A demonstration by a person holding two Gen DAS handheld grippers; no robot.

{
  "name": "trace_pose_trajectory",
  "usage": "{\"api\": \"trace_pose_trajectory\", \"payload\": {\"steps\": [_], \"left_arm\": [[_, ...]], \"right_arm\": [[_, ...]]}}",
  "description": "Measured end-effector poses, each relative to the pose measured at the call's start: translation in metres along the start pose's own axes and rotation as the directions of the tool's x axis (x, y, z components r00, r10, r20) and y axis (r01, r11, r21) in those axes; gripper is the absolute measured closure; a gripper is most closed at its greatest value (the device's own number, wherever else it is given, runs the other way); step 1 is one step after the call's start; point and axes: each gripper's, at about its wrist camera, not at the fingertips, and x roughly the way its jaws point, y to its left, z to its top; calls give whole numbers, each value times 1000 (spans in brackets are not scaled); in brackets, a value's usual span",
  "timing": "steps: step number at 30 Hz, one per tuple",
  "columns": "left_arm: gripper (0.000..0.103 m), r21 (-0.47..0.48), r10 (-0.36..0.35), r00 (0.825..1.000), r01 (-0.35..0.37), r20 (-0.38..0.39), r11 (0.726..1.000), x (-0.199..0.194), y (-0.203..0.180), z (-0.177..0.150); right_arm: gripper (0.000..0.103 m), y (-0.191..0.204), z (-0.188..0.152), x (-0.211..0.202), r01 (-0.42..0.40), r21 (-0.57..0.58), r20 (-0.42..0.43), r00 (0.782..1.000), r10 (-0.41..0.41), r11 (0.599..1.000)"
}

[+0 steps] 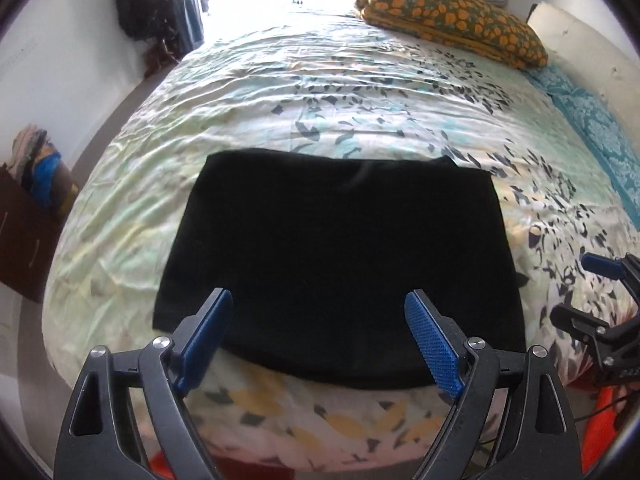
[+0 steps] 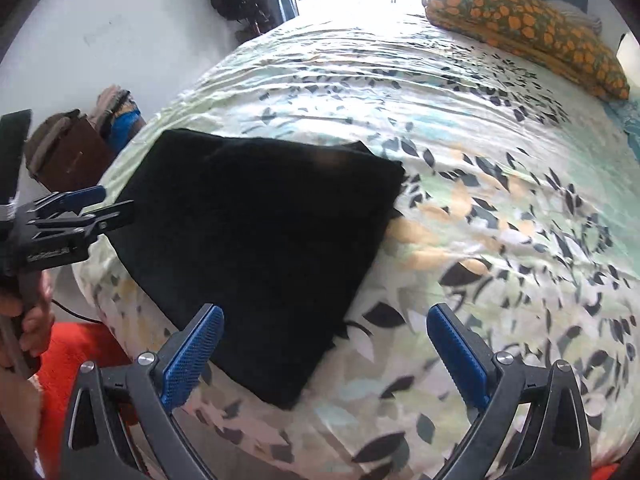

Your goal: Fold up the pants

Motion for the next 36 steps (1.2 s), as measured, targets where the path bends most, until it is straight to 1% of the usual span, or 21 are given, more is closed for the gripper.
{"api": "trace_pose_trajectory", "payload": {"steps": [2,5,8,11,15,21,25,28,33,36], "left_arm": [[13,-18,-9,1000,9,-10,1000,-10,-10,-14],[13,-42,-1,1000,1,-7,999,-26,-23,-30],[13,-41,13,1000,-14,-6,999,-38,-31,-41],[13,-46,55,998,-54,21,997,-49,-33,-45],[13,-70,116,992,-113,44,991,-56,-30,-46],[13,-96,163,984,-156,72,983,-65,-28,-47],[13,-94,213,972,-205,97,974,-73,-31,-51],[13,-110,255,961,-243,106,964,-78,-32,-52],[13,-183,280,949,-252,146,950,-96,-21,-49],[13,-231,287,942,-244,175,942,-109,-10,-42]], "right_arm": [[2,-4,-10,-11,58,-5,9,998,-58,998],[2,-4,-17,-26,80,-15,30,996,-80,997],[2,0,-21,-41,98,-36,55,994,-96,995],[2,4,-25,-52,125,-52,83,989,-120,991],[2,8,-27,-59,139,-63,97,986,-133,988],[2,8,-29,-70,167,-58,124,979,-159,984],[2,7,-30,-72,179,-53,126,977,-171,982],[2,7,-32,-72,190,-59,125,975,-182,980],[2,7,-32,-74,191,-65,126,975,-182,979],[2,9,-30,-78,218,-115,141,969,-202,969]]}}
